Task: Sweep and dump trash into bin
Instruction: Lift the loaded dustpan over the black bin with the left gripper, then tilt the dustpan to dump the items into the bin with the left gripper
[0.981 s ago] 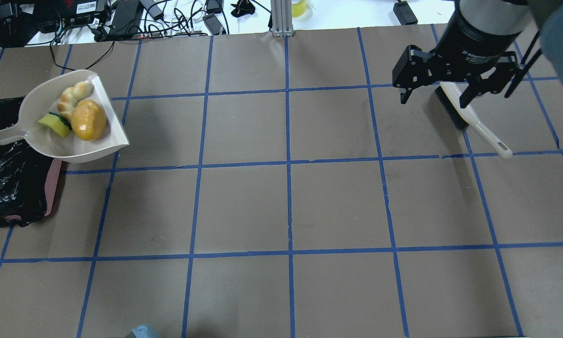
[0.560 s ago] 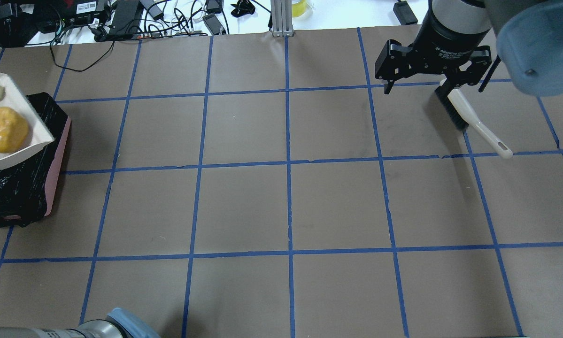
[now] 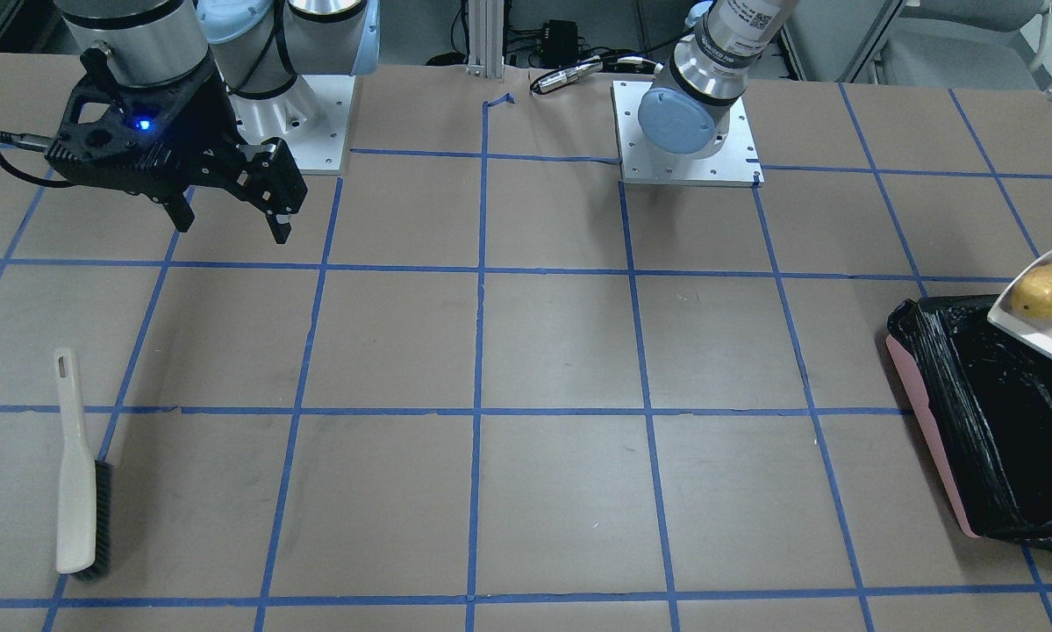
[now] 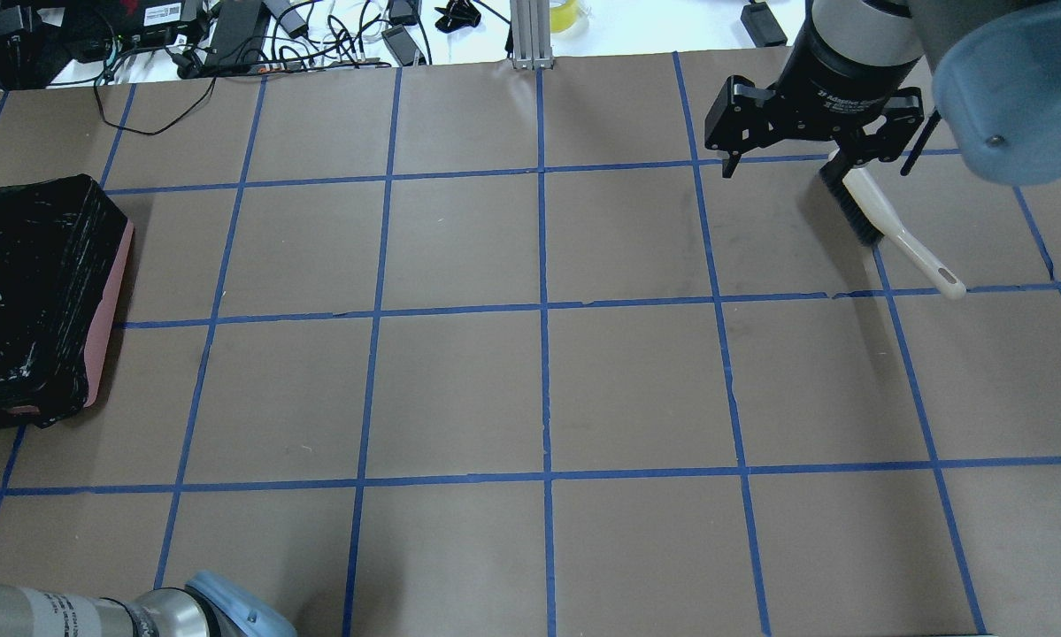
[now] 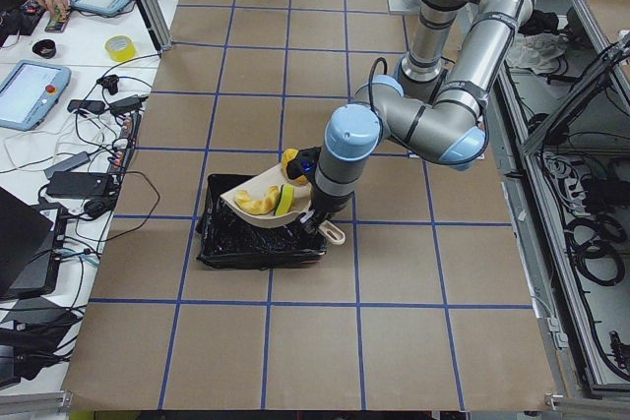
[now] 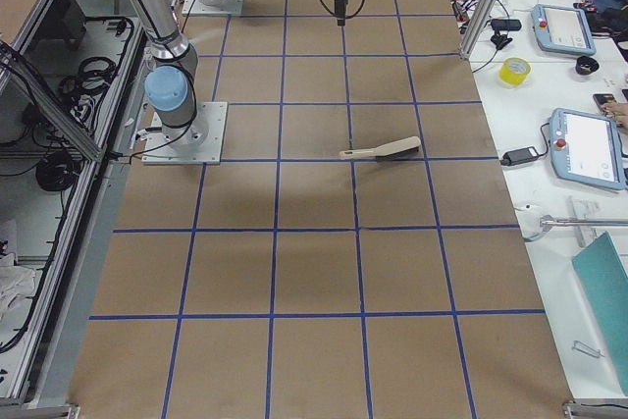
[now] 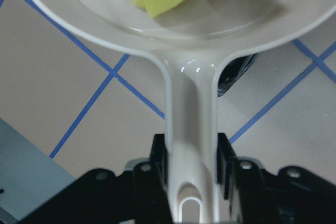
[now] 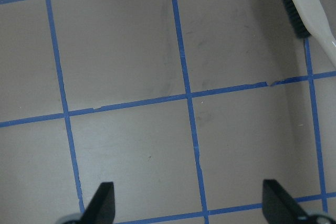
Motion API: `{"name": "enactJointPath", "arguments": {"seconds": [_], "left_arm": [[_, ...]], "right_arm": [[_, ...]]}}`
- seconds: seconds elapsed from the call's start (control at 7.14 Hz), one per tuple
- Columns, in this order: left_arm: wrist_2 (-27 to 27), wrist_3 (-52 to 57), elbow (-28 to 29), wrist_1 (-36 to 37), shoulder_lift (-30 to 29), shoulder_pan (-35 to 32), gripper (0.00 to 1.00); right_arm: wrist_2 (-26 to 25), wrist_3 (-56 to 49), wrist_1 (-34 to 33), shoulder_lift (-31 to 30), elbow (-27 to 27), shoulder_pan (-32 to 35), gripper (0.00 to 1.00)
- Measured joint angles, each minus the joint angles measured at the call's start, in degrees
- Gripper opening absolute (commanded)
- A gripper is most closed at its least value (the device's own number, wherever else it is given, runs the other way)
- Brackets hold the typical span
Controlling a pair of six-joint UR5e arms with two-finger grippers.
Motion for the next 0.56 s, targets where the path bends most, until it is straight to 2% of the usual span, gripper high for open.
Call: {"name": "enactJointPath", "arguments": {"seconds": [0.28,0.56], "left_arm": [[3.14,6.17,3.6,2.82,-3.46,-0.75,0.0],[10.22,13.19,4.31,7.91,-5.53,-4.42,0.0]], "right_arm": [[-0.14,-0.06,0.21,-0.04,0.01,0.0,1.0],[-0.16,-0.11,0.28,-0.08,0.01,0.0,1.0]]}}
